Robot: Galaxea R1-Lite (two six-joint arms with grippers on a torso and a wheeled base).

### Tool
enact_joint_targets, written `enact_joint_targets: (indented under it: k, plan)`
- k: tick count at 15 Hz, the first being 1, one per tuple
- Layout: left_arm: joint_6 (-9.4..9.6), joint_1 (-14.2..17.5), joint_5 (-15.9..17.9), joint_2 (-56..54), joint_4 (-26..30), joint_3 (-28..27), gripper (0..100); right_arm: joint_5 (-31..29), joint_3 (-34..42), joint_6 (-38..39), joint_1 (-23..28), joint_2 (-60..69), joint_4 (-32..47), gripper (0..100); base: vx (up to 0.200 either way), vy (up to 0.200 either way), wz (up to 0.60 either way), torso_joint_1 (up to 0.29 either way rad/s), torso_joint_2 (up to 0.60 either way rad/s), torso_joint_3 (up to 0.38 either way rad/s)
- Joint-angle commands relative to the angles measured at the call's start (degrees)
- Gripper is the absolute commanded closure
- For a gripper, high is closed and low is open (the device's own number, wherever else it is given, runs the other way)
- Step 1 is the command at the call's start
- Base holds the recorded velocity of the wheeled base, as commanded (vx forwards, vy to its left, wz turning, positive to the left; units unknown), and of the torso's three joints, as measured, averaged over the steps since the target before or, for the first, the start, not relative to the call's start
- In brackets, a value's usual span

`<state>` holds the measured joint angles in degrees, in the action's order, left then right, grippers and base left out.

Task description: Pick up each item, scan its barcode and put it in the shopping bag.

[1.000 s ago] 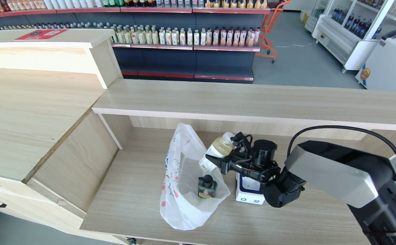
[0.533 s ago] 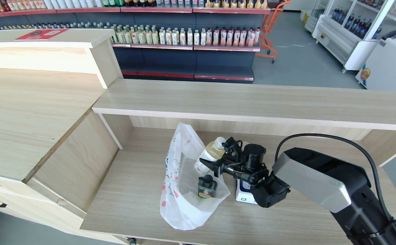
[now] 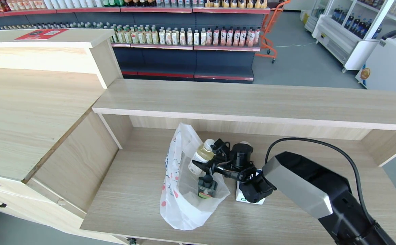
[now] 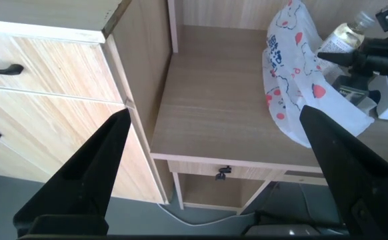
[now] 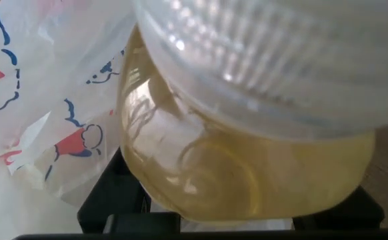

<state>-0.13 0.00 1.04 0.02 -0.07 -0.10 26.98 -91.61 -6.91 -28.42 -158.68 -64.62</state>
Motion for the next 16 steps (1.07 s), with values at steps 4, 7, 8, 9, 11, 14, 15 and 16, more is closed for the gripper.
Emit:
enact_joint_targets:
  k: [4, 7, 8, 9, 11, 14, 15, 16]
  plan:
    - [-0.04, 0.0, 0.02, -0.02, -0.01, 0.01, 0, 0.0, -2.25, -3.02, -0.5, -2.77, 0.2, 100, 0.0, 0.0, 0.0, 0.0, 0.0, 0.0]
    - [-0.04, 0.0, 0.02, -0.02, -0.01, 0.01, 0, 0.09, -3.57, -3.55, -0.06, -2.51, 1.08, 0, 0.0, 0.0, 0.0, 0.0, 0.0, 0.0]
    - [-0.04, 0.0, 0.02, -0.02, -0.01, 0.01, 0, 0.09, -3.66, -3.2, 0.12, -2.15, 1.17, 0, 0.0, 0.0, 0.0, 0.0, 0.0, 0.0]
    - [-0.04, 0.0, 0.02, -0.02, -0.01, 0.01, 0, 0.09, -3.49, -2.4, 0.73, -1.28, 1.25, 0, 0.0, 0.0, 0.0, 0.0, 0.0, 0.0]
    - [-0.04, 0.0, 0.02, -0.02, -0.01, 0.01, 0, 0.18, -3.13, 2.43, 0.91, 1.01, 1.25, 0, 0.0, 0.0, 0.0, 0.0, 0.0, 0.0]
    - [-0.04, 0.0, 0.02, -0.02, -0.01, 0.01, 0, 0.18, -1.64, 10.25, 0.91, 4.7, 1.25, 0, 0.0, 0.0, 0.0, 0.0, 0.0, 0.0]
    - [-0.04, 0.0, 0.02, -0.02, -0.01, 0.01, 0, 0.18, 3.11, 14.56, 0.99, 9.01, 1.25, 0, 0.0, 0.0, 0.0, 0.0, 0.0, 0.0]
    - [-0.04, 0.0, 0.02, -0.02, -0.01, 0.01, 0, 0.27, 6.53, 16.4, 0.99, 11.82, 1.25, 0, 0.0, 0.0, 0.0, 0.0, 0.0, 0.0]
